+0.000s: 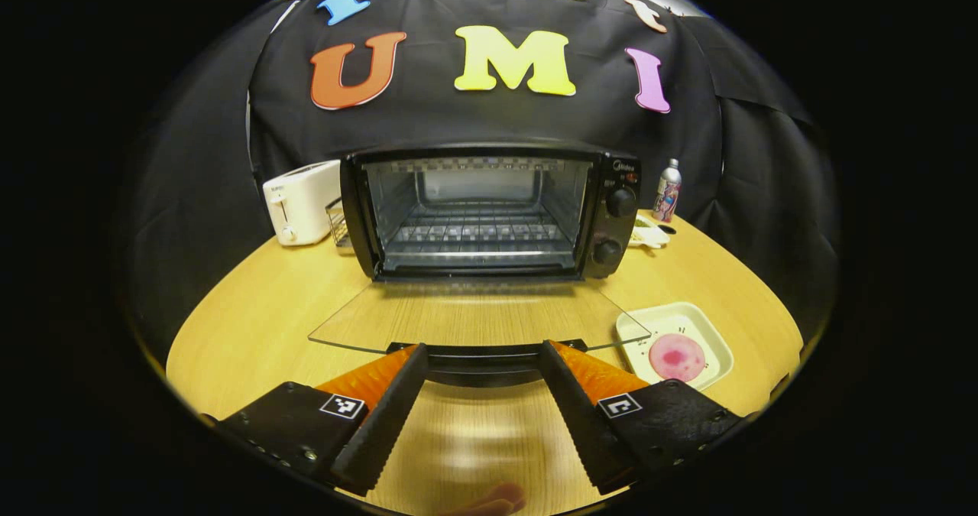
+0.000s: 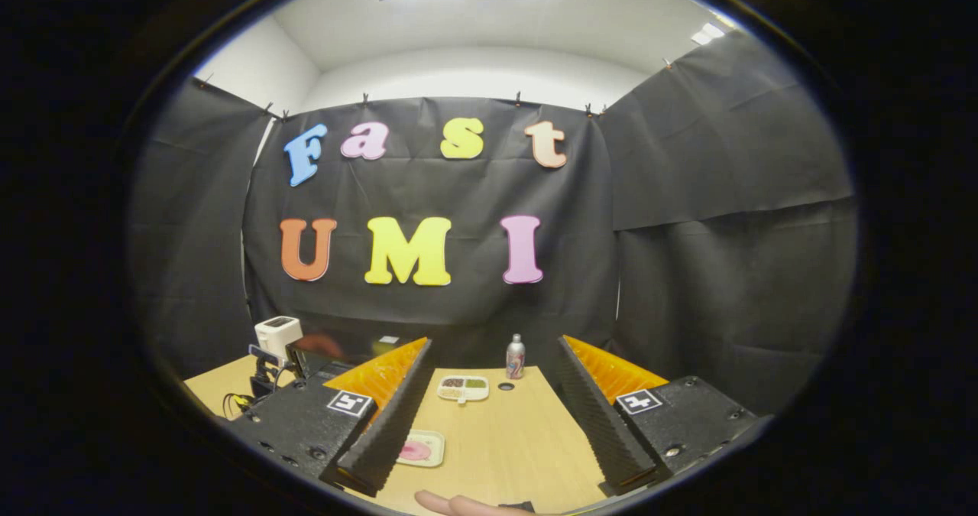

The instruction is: Open the electric oven with the left hand, put the food in, and close the electric oven.

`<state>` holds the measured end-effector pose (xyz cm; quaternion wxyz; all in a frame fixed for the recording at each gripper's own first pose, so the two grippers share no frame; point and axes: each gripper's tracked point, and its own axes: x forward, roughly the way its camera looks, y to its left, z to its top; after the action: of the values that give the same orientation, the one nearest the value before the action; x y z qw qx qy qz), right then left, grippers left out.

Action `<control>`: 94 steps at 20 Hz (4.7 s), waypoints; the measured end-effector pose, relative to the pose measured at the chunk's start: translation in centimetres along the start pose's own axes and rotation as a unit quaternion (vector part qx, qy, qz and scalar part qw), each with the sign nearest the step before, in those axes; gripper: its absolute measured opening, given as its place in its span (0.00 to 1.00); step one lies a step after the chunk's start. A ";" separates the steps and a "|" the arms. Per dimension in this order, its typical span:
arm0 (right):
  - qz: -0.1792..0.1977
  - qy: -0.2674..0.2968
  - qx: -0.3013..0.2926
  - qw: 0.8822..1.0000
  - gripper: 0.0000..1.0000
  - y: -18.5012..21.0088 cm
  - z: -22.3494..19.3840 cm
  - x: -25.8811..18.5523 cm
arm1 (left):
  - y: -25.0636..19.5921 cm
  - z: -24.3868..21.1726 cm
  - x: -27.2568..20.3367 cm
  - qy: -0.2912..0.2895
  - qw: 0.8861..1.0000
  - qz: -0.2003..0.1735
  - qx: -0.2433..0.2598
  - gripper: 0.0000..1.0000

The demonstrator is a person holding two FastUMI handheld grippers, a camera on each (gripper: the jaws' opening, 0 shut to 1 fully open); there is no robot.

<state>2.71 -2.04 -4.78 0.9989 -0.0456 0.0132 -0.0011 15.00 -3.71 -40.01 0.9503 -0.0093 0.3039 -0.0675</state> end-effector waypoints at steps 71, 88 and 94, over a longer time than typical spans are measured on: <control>0.255 0.660 0.233 0.667 0.01 11.0 -41.6 18.4 | 4.6 18.3 -23.8 -0.242 0.966 0.095 -0.015 0.93; 0.259 0.625 0.175 0.715 0.04 11.4 -38.2 18.9 | 5.5 17.8 -25.9 -0.261 0.960 0.102 0.008 0.93; 0.282 0.622 0.196 0.704 0.01 15.1 -36.4 18.6 | 8.1 16.8 -27.1 -0.263 0.959 0.109 -0.008 0.93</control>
<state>20.31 9.59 -42.86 0.7041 0.1681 0.6432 0.2495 3.88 7.55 -11.17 0.9981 -0.0008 0.0434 0.0437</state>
